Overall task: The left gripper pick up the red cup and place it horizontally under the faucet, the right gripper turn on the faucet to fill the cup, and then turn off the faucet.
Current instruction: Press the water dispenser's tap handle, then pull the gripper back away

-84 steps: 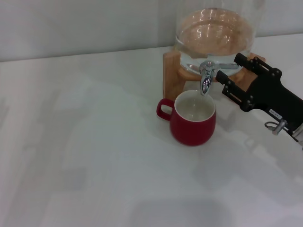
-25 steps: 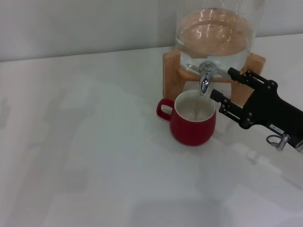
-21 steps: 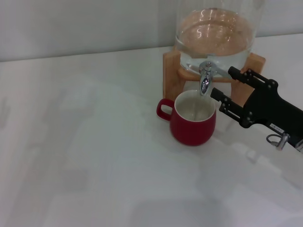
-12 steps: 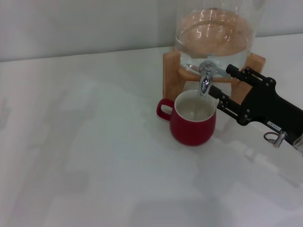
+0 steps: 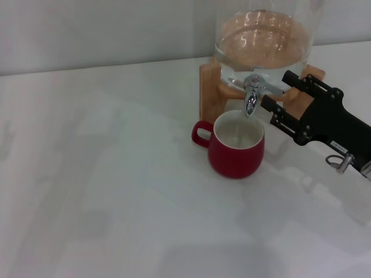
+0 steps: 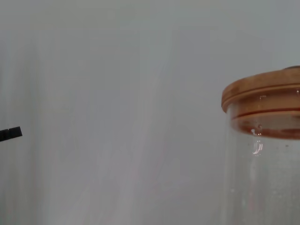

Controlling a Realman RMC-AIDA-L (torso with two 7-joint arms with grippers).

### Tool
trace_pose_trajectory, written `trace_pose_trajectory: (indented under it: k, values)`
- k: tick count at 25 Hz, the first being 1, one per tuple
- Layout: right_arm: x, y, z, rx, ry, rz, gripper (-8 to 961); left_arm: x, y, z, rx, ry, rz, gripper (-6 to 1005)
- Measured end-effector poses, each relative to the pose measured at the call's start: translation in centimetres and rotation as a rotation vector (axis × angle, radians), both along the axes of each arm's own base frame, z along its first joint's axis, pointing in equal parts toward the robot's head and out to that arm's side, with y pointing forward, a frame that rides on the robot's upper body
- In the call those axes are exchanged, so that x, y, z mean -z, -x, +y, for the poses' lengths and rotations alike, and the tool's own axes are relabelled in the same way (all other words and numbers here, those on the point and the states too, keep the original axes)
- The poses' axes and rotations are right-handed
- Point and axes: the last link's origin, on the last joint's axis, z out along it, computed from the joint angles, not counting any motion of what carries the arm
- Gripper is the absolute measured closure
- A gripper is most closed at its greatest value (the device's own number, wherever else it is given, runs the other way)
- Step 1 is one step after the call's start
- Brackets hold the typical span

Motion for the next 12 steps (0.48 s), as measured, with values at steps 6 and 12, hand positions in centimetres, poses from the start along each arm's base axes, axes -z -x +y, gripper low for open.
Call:
trace_pose_trajectory:
  k: [6, 12]
  values:
    - [-0.07, -0.26, -0.07, 0.011, -0.01, -0.006, 336, 0.05, -0.04, 0.0, 0.002, 0.002, 0.001, 246]
    - [-0.1, -0.3, -0.07, 0.013, -0.011, -0.006, 336, 0.04, -0.03, 0.0, 0.001, 0.002, 0.001, 245]
